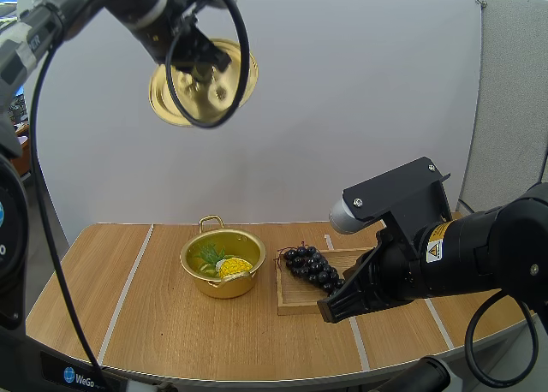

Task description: Open the pot, put the pineapple inside, and close it

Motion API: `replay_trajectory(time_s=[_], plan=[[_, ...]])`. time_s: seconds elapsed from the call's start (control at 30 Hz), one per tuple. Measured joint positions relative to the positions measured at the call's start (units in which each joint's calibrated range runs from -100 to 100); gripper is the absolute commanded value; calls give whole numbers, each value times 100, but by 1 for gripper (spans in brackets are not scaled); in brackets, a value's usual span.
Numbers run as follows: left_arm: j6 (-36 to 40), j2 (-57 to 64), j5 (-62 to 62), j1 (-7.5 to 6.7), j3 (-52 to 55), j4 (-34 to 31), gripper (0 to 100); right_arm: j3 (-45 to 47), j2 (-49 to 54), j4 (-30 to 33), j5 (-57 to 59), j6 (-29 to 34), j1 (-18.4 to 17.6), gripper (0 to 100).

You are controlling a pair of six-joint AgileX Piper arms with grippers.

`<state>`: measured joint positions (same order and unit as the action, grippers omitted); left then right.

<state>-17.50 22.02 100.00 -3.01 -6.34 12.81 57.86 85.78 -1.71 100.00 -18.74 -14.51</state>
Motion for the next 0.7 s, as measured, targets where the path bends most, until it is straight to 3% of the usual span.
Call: replay_trajectory(time_s=[0.47, 0.7], plan=[[0, -12, 0, 0, 1786, 120, 0, 0, 0, 0, 0, 0, 0, 0], [-446, -242, 0, 0, 2295, 120, 0, 0, 0, 0, 0, 0, 0, 0]])
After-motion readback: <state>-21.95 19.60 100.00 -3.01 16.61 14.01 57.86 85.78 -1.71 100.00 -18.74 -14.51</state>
